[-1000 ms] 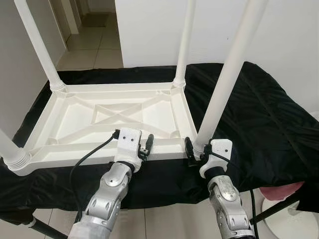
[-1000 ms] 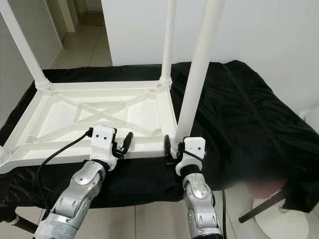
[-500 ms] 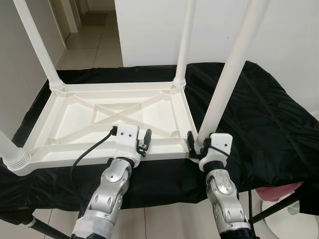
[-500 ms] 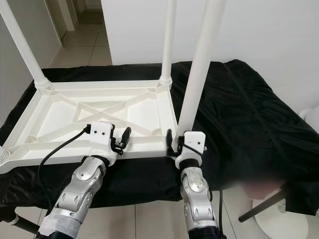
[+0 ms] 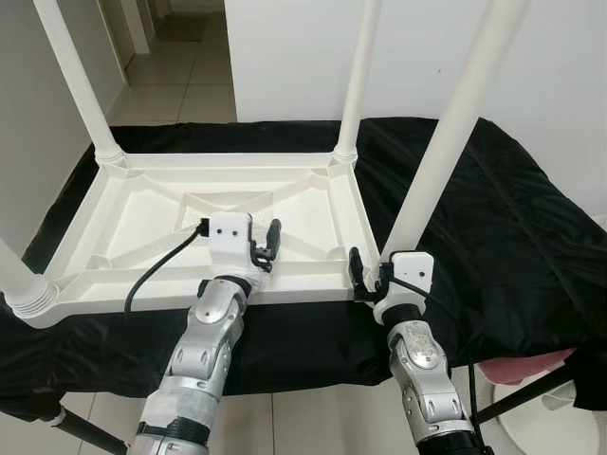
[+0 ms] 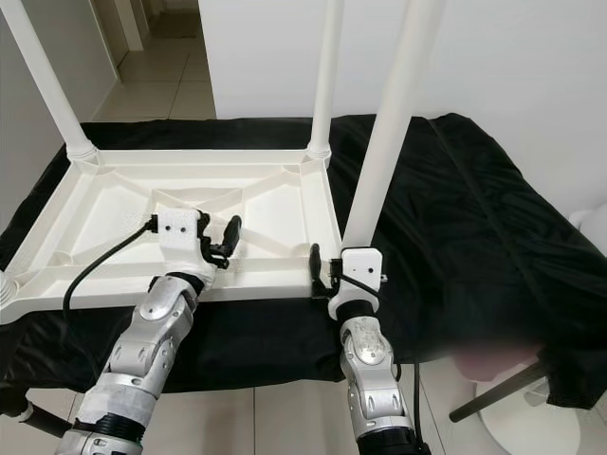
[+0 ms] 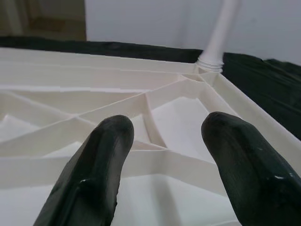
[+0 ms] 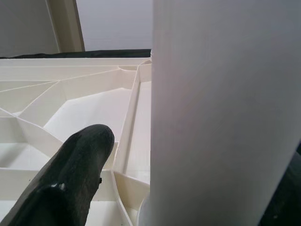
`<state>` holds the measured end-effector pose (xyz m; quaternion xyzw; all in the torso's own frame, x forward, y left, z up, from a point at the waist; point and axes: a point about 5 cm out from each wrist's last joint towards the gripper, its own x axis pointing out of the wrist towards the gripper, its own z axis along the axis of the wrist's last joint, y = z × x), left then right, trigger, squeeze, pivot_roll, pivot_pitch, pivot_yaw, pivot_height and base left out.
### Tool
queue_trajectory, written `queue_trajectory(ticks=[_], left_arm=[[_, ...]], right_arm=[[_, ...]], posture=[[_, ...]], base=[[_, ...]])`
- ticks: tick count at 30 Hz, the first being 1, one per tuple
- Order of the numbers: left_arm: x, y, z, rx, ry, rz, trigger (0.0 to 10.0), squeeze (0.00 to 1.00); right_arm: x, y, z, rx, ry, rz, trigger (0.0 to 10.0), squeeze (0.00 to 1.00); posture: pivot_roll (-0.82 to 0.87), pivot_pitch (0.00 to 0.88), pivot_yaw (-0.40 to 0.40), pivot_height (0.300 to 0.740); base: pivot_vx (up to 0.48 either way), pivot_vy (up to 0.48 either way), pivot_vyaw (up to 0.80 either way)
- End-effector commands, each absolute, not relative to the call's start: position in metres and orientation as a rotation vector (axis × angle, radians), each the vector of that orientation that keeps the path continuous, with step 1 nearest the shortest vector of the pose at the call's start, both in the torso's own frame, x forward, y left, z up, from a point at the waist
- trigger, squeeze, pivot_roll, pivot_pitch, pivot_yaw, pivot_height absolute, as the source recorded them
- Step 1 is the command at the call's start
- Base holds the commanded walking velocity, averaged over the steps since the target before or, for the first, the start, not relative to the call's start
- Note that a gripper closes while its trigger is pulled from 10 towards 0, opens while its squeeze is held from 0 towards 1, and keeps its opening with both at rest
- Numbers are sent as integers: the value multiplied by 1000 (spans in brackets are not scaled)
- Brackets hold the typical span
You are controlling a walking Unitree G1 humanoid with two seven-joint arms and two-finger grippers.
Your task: Building children table
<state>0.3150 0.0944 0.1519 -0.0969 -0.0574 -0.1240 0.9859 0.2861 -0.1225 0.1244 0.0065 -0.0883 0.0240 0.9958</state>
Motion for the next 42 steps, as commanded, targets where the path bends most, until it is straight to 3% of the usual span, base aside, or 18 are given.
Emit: queue_trajectory(ticks=[1, 23, 42], left_arm=[[311, 96, 144, -217, -94, -219, 10000, 0], [312, 98, 140, -276, -82, -182, 10000, 0], [306, 100, 138, -91, -120, -258, 10000, 0]], right_arm=[[285, -124, 122, 13, -174, 28, 10000, 0], [284, -124, 122, 108, -179, -2, 10000, 0], [284, -121, 123, 48, -187, 86, 10000, 0]], posture=[[-8, 19, 3, 740], [-29, 2, 39, 740], [-27, 0, 39, 740]], base=[[0, 0, 0], [0, 0, 0], [0, 0, 0]])
